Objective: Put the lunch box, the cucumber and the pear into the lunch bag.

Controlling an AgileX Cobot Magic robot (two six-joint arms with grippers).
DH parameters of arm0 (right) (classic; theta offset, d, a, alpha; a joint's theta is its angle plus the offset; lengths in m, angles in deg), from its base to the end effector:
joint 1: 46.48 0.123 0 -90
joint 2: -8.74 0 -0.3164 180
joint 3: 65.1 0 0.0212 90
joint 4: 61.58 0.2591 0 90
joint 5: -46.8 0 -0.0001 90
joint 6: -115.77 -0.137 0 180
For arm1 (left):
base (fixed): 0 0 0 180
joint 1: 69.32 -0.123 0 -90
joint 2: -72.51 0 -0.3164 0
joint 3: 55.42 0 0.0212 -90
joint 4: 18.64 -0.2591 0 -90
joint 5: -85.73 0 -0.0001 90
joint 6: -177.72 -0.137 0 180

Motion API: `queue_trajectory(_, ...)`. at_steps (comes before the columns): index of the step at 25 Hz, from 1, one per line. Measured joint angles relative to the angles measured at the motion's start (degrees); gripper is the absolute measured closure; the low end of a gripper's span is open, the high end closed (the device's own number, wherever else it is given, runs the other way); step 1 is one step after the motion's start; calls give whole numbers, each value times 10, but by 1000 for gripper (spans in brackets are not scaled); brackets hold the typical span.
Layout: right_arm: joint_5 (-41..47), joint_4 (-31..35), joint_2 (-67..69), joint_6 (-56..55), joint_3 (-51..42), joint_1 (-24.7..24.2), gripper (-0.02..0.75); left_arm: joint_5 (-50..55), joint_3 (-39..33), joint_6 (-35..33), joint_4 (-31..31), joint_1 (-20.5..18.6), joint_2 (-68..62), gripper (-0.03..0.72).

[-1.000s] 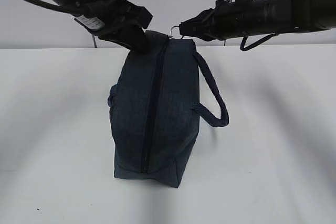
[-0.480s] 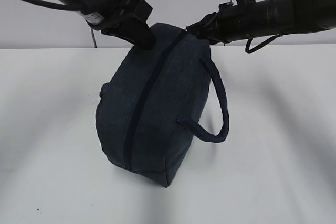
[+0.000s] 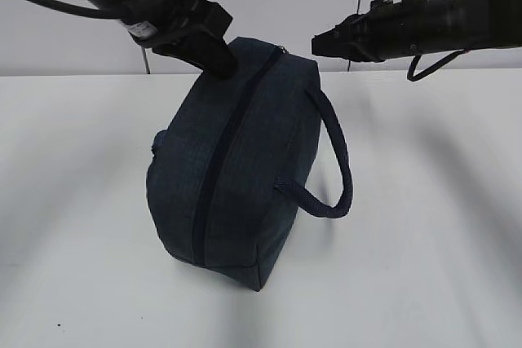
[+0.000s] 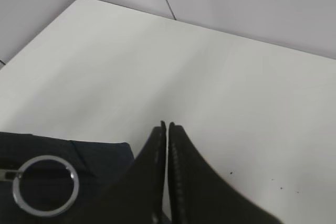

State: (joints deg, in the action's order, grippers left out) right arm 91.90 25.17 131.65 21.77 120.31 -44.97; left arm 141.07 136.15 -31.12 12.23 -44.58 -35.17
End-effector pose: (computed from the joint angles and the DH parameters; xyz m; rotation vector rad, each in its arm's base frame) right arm 0.4920 0.1100 0.2383 -0.5033 1.9733 0.8301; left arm 0.3600 -0.2296 0.3135 0.9228 2.3886 -0.6569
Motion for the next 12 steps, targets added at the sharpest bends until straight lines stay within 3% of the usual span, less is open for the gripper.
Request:
queue_trajectory(7, 91, -10, 0, -44, 1, -12, 466, 1, 0, 0, 1, 0, -3, 671)
queue_trajectory(12, 112, -64, 0, -36, 11, -12, 409, -4, 1, 0, 6, 0, -12, 671)
